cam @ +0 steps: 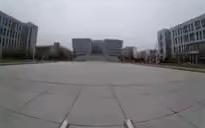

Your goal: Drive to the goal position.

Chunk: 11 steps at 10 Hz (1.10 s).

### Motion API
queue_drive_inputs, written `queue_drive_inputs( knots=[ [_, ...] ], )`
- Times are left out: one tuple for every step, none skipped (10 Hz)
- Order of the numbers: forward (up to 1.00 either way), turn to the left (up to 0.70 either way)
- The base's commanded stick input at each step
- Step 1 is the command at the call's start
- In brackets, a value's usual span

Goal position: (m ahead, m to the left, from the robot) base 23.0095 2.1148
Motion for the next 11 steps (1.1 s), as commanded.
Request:
queue_drive_inputs(
  knots=[
    [1.0,0.0],
    [1.0,0.0],
    [1.0,0.0],
    [1.0,0.0],
    [1.0,0.0],
    [1.0,-0.33],
    [1.0,-0.32],
    [1.0,-0.15],
    [1.0,0.0],
    [1.0,0.0],
    [1.0,0.0]
  ],
)
